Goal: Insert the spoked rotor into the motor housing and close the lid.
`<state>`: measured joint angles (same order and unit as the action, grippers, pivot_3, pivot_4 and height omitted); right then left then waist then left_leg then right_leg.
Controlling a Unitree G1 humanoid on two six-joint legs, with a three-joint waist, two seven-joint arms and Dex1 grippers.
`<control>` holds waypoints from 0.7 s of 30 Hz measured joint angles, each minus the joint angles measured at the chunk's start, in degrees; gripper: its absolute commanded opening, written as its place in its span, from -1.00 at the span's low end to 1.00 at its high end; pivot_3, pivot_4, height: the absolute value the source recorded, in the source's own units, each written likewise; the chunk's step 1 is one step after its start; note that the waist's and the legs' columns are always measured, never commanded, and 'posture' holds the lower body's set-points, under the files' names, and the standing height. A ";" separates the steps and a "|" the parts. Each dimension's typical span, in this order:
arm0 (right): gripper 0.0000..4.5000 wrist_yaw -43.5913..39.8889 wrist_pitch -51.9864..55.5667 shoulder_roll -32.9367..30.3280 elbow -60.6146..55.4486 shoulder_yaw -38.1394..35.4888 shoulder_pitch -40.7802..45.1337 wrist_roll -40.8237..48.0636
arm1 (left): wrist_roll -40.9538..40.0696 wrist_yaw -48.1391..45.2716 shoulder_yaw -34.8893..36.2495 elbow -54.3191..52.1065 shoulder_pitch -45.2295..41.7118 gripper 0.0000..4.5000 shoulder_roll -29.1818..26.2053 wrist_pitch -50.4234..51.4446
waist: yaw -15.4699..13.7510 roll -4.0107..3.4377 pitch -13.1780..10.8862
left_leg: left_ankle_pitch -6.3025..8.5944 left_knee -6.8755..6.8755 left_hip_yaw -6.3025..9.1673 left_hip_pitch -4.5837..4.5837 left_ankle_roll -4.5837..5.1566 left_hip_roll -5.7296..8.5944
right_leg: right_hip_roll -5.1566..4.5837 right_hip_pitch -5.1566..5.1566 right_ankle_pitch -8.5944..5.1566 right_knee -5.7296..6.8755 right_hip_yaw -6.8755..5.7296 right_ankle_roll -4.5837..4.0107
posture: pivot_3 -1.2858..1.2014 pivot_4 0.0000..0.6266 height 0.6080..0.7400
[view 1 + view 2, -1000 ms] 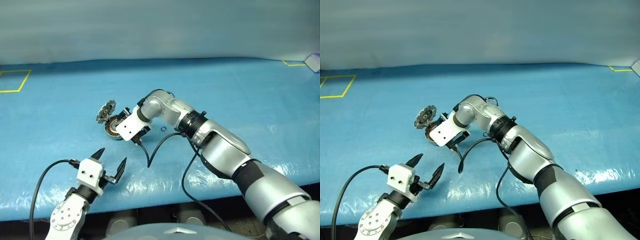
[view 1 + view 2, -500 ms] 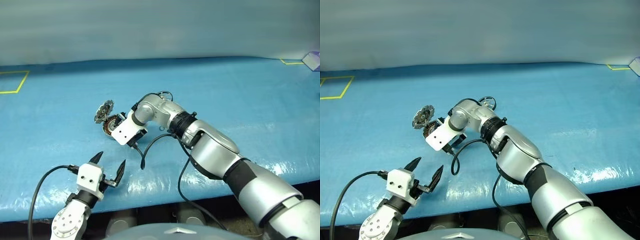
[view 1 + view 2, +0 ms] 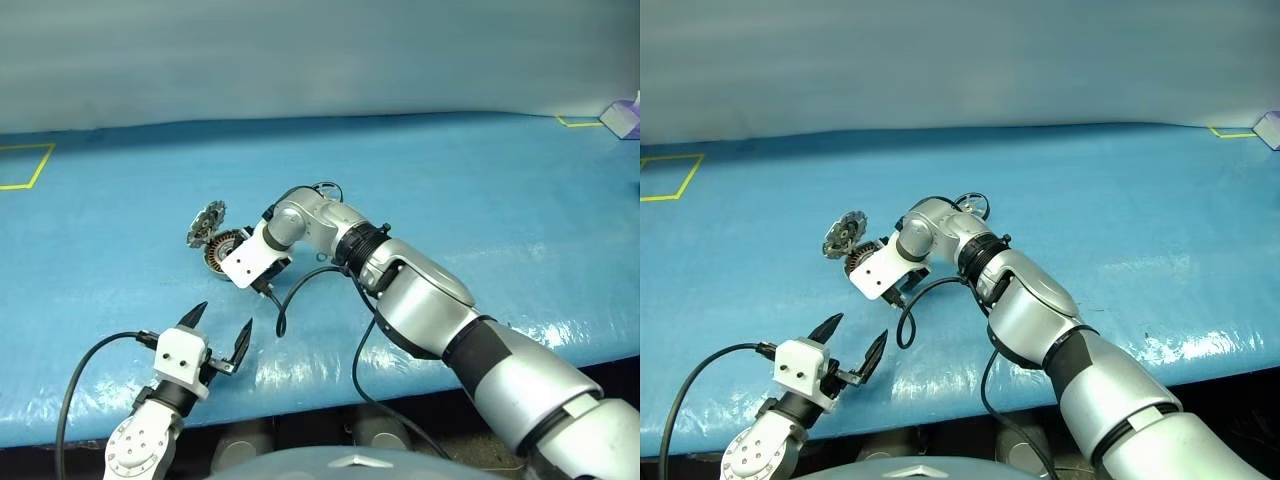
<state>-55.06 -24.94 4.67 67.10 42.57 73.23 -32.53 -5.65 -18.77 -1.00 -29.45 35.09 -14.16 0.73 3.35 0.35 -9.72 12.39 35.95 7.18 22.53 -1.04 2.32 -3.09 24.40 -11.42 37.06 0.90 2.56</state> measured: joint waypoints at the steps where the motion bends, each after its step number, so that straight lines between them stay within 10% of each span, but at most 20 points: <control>1: 0.02 -0.02 0.00 0.00 -0.08 -0.22 0.00 -0.01 | 0.00 0.00 0.00 0.00 -0.03 1.00 0.00 0.00 | 0.01 0.00 0.00 | 0.00 0.00 0.00 0.00 0.00 0.00 | 0.00 0.00 0.00 0.00 0.00 0.00 | 0.03 -0.52 1.00; 21: -0.12 -6.01 0.77 -5.60 -10.98 -2.63 -6.43 1.59 | -0.06 -0.58 0.04 0.38 -2.00 1.00 -0.66 0.02 | -0.15 0.01 0.06 | 0.00 0.05 0.02 -0.07 0.00 0.02 | -0.03 -0.13 0.02 0.00 0.00 0.03 | 0.03 -0.52 1.00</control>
<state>-61.06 -24.16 -0.93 56.12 39.94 66.80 -30.95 -5.71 -19.36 -0.97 -29.07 33.09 -14.82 0.76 3.20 0.35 -9.66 12.39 36.01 7.20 22.46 -1.04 2.34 -3.12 24.27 -11.41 37.05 0.90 2.59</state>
